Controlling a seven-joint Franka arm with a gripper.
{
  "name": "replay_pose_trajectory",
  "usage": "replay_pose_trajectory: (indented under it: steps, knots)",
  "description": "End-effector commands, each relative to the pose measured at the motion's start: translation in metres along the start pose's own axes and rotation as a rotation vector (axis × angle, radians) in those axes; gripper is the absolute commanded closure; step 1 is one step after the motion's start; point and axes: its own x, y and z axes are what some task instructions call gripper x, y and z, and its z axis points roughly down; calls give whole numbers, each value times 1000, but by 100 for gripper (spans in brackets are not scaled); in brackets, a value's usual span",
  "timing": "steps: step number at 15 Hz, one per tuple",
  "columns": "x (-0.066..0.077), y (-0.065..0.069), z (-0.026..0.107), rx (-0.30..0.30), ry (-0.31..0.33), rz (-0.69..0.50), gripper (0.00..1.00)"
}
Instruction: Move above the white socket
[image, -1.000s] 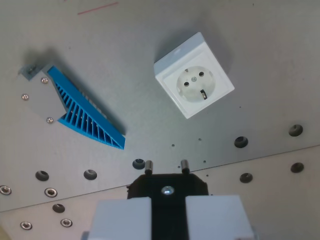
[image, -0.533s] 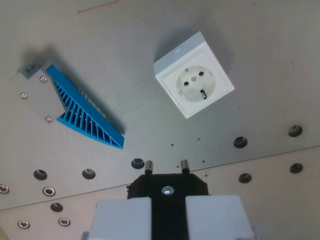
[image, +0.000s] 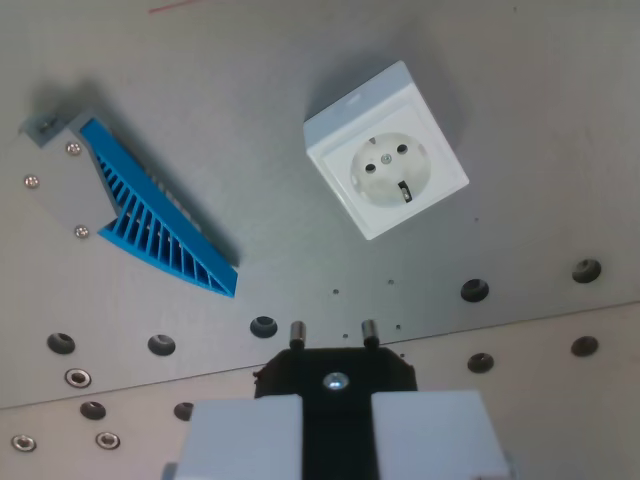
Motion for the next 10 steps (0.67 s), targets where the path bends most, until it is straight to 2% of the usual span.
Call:
replay_pose_trajectory:
  steps: [1,10]
  knots:
    - [-2,6,12,7,68,-111,100]
    - [-6,14,43,-7,76,-261,100]
